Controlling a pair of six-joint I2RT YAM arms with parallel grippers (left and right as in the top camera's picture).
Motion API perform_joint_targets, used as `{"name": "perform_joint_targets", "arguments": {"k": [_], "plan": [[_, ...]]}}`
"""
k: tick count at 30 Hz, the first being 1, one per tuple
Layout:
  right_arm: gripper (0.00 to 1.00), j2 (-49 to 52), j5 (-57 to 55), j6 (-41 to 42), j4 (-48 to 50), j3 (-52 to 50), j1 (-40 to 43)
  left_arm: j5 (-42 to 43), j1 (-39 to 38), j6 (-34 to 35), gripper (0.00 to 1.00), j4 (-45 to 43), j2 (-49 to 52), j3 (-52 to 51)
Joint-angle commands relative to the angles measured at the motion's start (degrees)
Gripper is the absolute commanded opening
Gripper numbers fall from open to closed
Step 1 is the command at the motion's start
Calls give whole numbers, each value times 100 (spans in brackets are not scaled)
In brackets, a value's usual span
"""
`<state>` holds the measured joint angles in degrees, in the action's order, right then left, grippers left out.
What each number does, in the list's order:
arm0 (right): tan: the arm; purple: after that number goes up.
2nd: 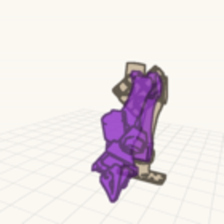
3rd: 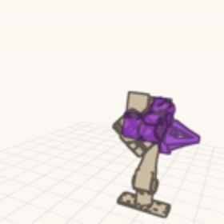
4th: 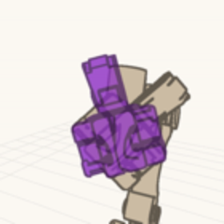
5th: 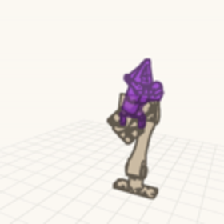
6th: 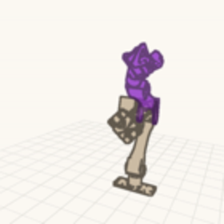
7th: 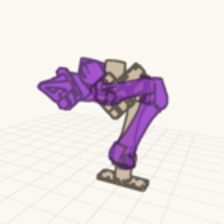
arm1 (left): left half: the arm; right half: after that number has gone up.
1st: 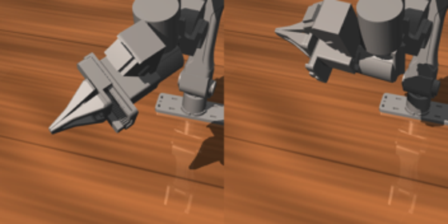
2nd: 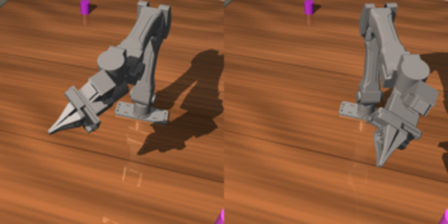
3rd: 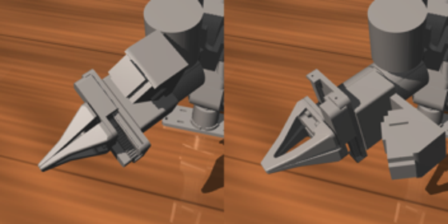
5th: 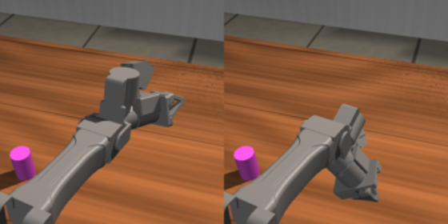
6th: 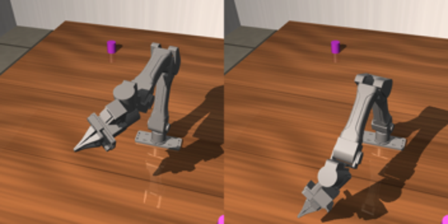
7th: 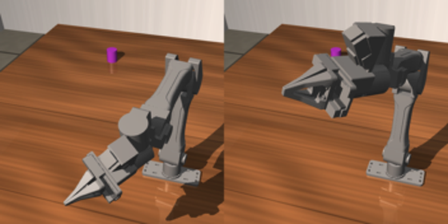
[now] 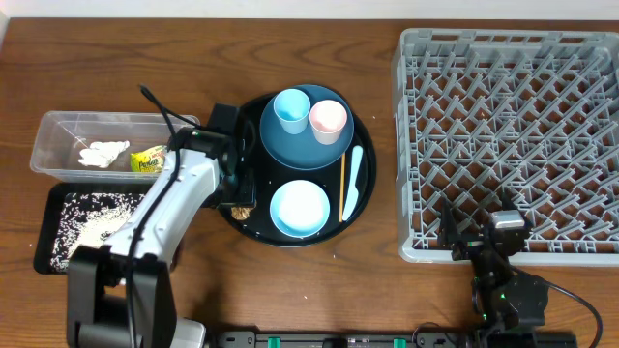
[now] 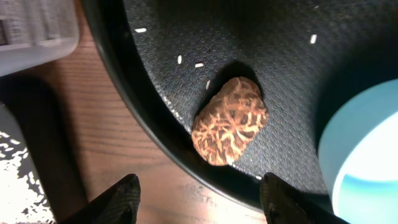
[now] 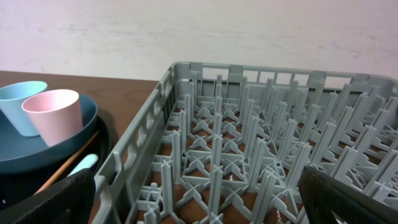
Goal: Sort waste into correct bins and load items into the dishwasher rack
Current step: 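Lower the left gripper onto the brown mushroom and grasp it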
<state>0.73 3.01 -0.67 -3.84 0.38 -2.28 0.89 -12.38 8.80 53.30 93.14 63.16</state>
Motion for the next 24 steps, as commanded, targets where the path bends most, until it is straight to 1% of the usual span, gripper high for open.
{"name": "perform_joint_targets", "arguments": {"k": [1, 7, 10, 12, 17, 24], "plan": [[99, -2, -17, -48, -24, -7, -26, -2, 24, -13, 63, -55, 238, -33], [99, -2, -17, -48, -24, -7, -28, 35, 20, -13, 64, -223, 494, -33], [99, -2, -17, -48, -24, -7, -28, 313, 15, -24, 64, -326, 538, -33], [99, -2, -17, -48, -24, -7, -28, 498, 9, -173, 64, -393, 542, -37], [99, -2, -17, -48, -24, -7, -28, 514, 9, -173, 64, -553, 542, -107], [99, -2, -17, -48, -24, -7, -28, 518, 9, -170, 63, -938, 542, -496]]}}
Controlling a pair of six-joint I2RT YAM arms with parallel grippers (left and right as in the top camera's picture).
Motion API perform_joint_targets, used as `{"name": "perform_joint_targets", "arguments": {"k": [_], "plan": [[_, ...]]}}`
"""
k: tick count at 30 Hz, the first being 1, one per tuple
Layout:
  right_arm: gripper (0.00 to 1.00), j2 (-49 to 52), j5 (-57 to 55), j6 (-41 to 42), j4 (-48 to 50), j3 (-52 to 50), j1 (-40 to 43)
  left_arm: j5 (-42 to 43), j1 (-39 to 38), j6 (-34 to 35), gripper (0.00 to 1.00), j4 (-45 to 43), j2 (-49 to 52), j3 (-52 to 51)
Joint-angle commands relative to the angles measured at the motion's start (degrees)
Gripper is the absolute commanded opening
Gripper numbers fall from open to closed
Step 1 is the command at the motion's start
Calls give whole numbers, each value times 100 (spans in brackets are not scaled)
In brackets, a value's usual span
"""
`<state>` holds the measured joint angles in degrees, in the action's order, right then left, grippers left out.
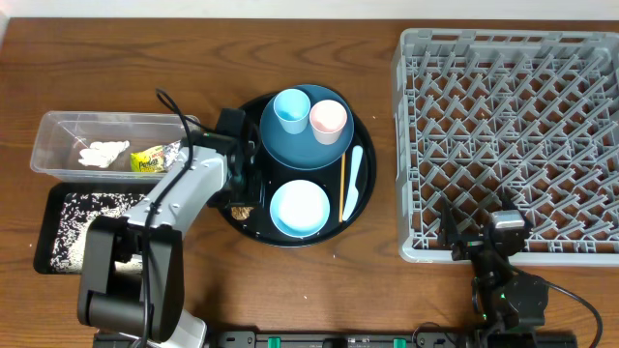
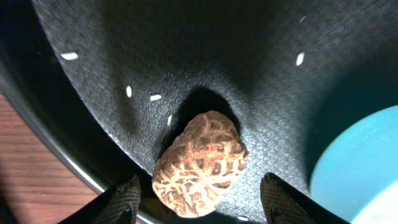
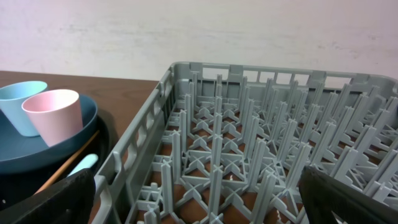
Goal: Sort waste into correct bins and load items into the dishwasher rack
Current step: 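Lower the left gripper onto the brown mushroom and grasp it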
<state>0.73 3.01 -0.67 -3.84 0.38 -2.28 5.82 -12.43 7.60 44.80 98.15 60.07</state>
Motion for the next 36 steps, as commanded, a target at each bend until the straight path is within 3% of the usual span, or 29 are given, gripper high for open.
{"name": "perform_joint_targets", "arguments": {"k": [1, 23, 36], "plan": [[99, -2, -17, -46, -24, -7, -26, 24, 13, -50, 64, -129, 42, -225], [99, -2, -17, -48, -24, -7, -28, 20, 13, -46, 62, -719, 42, -640], [99, -2, -17, -48, -24, -7, -28, 20, 15, -48, 28, -719, 39, -638]]}}
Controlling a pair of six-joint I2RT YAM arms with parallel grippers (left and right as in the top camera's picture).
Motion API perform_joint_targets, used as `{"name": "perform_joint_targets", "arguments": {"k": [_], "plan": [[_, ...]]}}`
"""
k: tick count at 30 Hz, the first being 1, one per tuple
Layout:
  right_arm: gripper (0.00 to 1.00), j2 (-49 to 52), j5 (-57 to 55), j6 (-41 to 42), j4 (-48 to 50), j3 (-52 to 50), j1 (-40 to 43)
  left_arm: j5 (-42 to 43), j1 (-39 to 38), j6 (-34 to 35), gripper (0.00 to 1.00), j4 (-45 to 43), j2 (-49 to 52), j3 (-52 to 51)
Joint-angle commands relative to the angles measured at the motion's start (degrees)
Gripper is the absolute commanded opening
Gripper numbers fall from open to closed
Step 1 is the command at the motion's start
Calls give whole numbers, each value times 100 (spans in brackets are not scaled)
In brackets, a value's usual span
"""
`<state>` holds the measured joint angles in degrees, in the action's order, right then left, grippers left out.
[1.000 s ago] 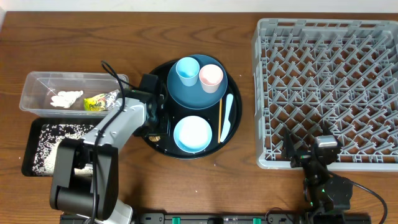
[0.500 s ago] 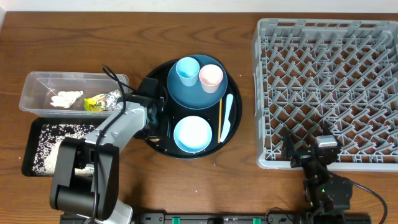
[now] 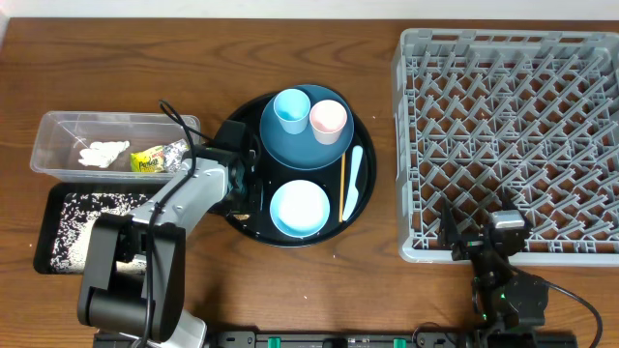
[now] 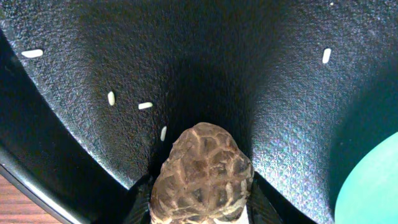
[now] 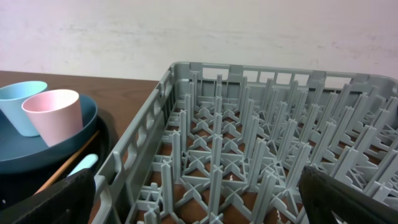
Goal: Sort waste into correct bins and load items into the dishwasher rack
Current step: 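Lower the left gripper onto the brown mushroom and grasp it, then carry the mushroom left and drop it onto the rice on the small tray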
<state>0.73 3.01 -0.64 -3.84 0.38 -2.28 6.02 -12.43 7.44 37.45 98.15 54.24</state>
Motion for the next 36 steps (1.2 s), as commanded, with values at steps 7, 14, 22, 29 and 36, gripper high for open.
{"name": "perform_joint_targets", "arguments": {"k": [7, 14, 22, 29, 36], "plan": [[99, -2, -17, -50, -24, -7, -28, 2, 15, -31, 25, 118, -168, 140], [99, -2, -17, -50, -24, -7, -28, -4, 15, -31, 25, 391, -920, 396], [99, -2, -17, -50, -24, -7, -28, -494, 258, 197, 25, 894, -2000, 398], [99, -2, -17, -50, -24, -7, -28, -717, 1292, 400, 26, 1292, -2546, 398], [99, -2, -17, -48, -24, -7, -28, -717, 2830, 686, 25, 1661, -2592, 396]]}}
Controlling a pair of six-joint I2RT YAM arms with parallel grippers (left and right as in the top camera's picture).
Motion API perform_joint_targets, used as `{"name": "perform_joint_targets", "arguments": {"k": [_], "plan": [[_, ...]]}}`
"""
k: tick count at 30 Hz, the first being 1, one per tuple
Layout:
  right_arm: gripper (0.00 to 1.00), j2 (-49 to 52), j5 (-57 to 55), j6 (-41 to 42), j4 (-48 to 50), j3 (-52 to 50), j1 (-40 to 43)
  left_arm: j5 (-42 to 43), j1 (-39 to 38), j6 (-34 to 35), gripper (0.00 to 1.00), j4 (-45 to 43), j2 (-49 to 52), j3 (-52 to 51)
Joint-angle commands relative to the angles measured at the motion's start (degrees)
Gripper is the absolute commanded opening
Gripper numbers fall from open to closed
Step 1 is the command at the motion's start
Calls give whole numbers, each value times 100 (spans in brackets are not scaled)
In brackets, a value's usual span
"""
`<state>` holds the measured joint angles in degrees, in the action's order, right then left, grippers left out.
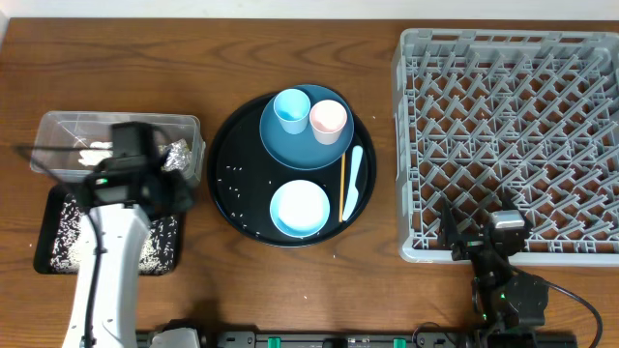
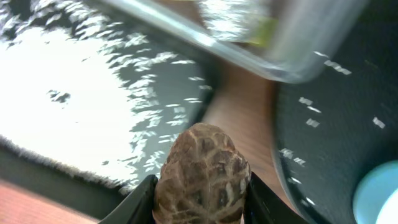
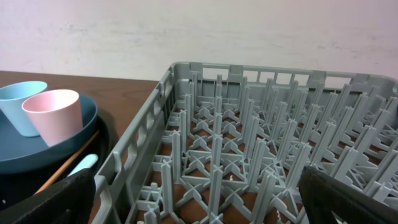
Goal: Sort waste into correct bins and load items into the dishwasher rack
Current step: 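Carry the mushroom left and drop it onto the rice on the small tray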
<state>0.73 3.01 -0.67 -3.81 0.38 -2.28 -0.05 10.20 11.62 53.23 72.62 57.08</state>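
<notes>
A brown, crackle-surfaced lump of food waste (image 2: 202, 174) sits between the jaws of my left gripper (image 2: 200, 200), which is shut on it. In the overhead view the left gripper (image 1: 166, 198) hangs over the right end of the black rectangular tray of rice (image 1: 44, 232), beside the round black tray (image 1: 232, 164). The lump itself is hidden from overhead. The clear bin (image 1: 58, 121) lies just behind. My right gripper (image 3: 199, 199) is open and empty at the grey dishwasher rack (image 1: 513, 126).
The round tray carries a blue plate (image 1: 276, 140) with a blue cup (image 1: 290, 109) and a pink cup (image 1: 328, 120), a light blue bowl (image 1: 300, 208), a chopstick (image 1: 341, 184) and a pale spoon (image 1: 354, 184). The clear bin holds a foil wrapper (image 1: 176, 155) and white tissue.
My left gripper was on the round tray with its jaws around the lump. It now holds the lump lifted, off to the left by the rice tray. The right arm has not moved.
My left gripper stood open above the lump at the round tray's left edge, then lower over it, then with its jaws around it. Now the lump is off the round tray, held near the rice tray and clear bin. The right gripper stayed still.
</notes>
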Motion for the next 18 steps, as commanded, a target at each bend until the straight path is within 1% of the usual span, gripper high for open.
{"name": "perform_joint_targets", "arguments": {"k": [1, 7, 10, 13, 18], "plan": [[99, -2, -17, -48, -26, -7, -28, -107, 791, 269, 26, 92, -39, 111], [99, -2, -17, -48, -26, -7, -26, -105, 2050, 647, 26, -20, -22, 111], [99, -2, -17, -48, -26, -7, -28, -105, 2514, 831, 26, -116, 17, 111], [99, -2, -17, -48, -26, -7, -28, -105, 2861, 911, 25, -192, 87, 111], [99, -2, -17, -48, -26, -7, -28, -111, 3108, 909, 26, -308, 332, 105]]}}
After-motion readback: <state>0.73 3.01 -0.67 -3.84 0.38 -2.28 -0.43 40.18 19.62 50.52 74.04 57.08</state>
